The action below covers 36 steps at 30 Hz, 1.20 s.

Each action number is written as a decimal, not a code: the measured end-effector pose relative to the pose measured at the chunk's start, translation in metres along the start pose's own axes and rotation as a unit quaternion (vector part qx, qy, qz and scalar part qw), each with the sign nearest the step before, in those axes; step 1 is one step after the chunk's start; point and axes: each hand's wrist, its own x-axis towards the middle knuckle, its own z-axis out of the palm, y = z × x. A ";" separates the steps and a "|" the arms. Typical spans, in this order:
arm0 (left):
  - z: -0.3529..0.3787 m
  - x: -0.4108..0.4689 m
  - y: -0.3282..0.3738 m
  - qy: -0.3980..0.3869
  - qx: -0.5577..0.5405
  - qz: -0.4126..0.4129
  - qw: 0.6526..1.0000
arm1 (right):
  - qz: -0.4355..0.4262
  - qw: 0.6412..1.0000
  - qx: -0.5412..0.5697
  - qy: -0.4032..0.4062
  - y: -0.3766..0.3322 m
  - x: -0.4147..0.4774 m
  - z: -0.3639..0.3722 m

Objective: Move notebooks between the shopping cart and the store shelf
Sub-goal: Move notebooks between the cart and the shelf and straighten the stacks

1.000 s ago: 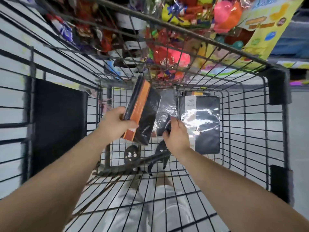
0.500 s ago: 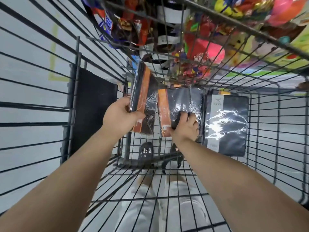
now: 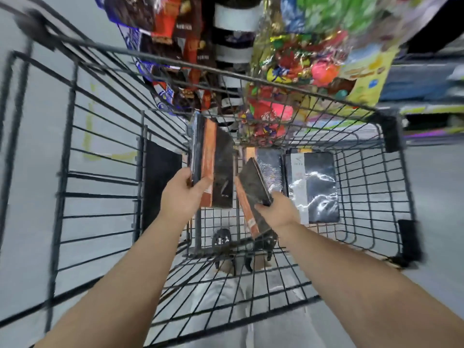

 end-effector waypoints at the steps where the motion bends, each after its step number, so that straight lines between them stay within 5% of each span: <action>1: -0.004 -0.010 0.005 -0.002 0.004 0.010 1.000 | -0.003 1.000 -0.012 0.008 0.002 -0.013 -0.011; 7: -0.013 -0.065 0.053 -0.049 -0.011 0.080 0.996 | -0.017 0.994 -0.067 0.088 0.025 -0.080 -0.076; 12: 0.006 -0.097 0.116 -0.061 -0.023 0.142 0.988 | -0.005 0.983 0.087 0.162 0.056 -0.120 -0.133; 18: 0.068 -0.130 0.172 -0.066 -0.025 0.210 0.975 | 0.030 0.929 0.269 0.251 0.130 -0.156 -0.186; 36: 0.309 -0.249 0.254 -0.062 -0.080 0.171 0.980 | 0.006 0.883 0.377 0.280 0.369 -0.149 -0.347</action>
